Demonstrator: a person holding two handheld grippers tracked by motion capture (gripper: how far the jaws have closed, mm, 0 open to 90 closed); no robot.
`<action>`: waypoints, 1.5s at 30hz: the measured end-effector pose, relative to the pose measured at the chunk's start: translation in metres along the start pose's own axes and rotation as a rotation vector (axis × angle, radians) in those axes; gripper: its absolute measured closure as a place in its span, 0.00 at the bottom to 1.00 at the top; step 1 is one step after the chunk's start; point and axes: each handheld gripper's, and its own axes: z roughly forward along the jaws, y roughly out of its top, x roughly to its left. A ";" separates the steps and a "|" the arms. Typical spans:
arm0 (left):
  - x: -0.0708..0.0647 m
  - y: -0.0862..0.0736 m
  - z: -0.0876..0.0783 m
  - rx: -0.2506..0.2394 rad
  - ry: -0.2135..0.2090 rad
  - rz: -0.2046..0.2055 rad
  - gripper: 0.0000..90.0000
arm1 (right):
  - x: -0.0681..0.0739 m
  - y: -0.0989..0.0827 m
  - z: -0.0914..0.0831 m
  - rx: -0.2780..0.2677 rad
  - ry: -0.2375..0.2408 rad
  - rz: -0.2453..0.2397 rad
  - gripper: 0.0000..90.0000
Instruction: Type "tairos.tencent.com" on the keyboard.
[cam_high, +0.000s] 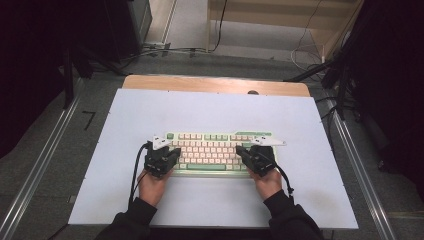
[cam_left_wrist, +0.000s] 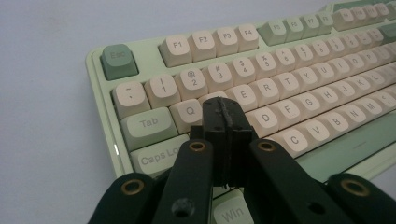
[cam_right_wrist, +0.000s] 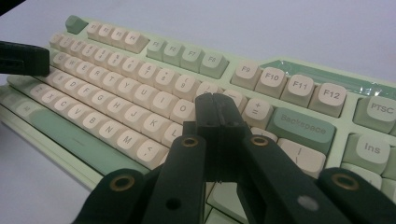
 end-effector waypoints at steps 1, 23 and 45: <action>0.000 0.000 0.000 0.003 0.001 -0.002 1.00 | 0.000 0.000 0.000 0.000 0.000 -0.001 0.98; -0.001 0.001 -0.002 -0.022 -0.014 0.000 1.00 | 0.001 0.000 0.000 0.002 0.004 -0.002 0.98; -0.004 0.003 -0.002 -0.050 -0.028 -0.010 1.00 | 0.012 0.002 0.009 0.011 0.023 -0.024 0.98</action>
